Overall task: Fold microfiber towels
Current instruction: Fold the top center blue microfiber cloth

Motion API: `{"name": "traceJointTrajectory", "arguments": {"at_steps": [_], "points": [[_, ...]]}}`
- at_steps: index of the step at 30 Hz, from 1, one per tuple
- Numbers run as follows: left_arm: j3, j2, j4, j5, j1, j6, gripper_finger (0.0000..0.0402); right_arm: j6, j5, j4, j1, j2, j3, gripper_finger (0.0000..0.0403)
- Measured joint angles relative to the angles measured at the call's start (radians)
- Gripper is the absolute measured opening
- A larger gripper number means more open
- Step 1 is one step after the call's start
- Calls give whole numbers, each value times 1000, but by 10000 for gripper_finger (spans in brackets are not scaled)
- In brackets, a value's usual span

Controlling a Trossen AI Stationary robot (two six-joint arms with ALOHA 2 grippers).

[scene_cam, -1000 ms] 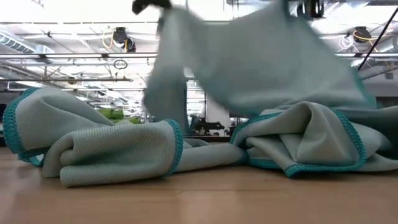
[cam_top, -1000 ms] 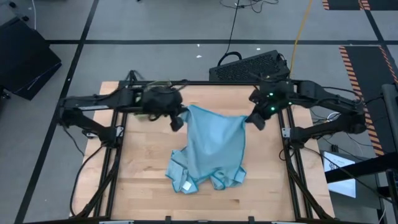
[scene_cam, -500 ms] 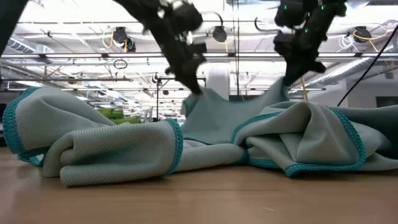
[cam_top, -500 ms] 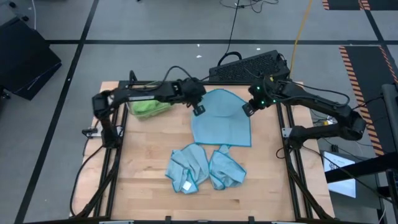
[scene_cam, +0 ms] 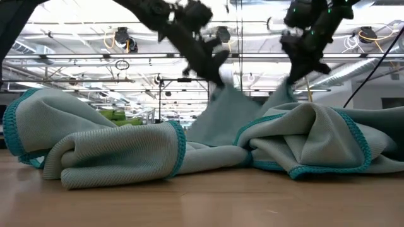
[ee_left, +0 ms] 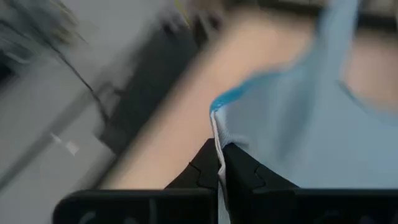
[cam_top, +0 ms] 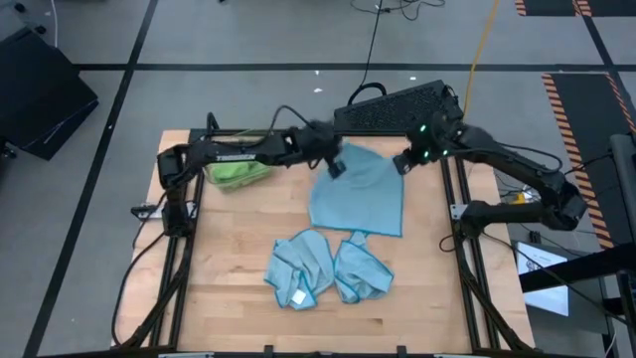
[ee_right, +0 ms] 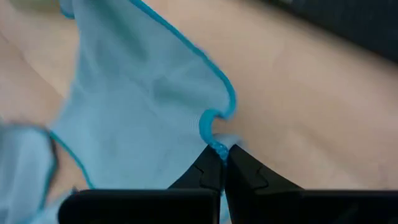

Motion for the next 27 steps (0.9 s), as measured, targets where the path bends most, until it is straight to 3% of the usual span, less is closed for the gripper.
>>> {"name": "traceJointTrajectory", "arguments": {"at_steps": [3, 9, 12, 14, 17, 19, 23, 27], "points": [[40, -78, -9, -108, -7, -23, 5, -59, -1, 9, -35, -26, 103, 0], [42, -288, -101, -38, -31, -56, 7, -96, -57, -95, -32, -91, 306, 0], [42, -377, -173, 71, -45, -104, 4, -42, -112, -138, 8, -120, 376, 0], [41, -425, -197, 206, -60, -158, 6, 4, -196, -116, 44, -141, 416, 0], [40, -497, -175, 418, -98, -244, 6, 122, -322, -47, 115, -163, 480, 0], [40, -544, -103, 490, -132, -307, 4, 213, -364, -26, 170, -170, 518, 0], [42, -618, -11, 468, -192, -367, 7, 321, -357, -64, 267, -172, 598, 0], [42, -630, -123, 284, -199, -294, 4, 325, -232, -197, 302, -171, 628, 0]]}}
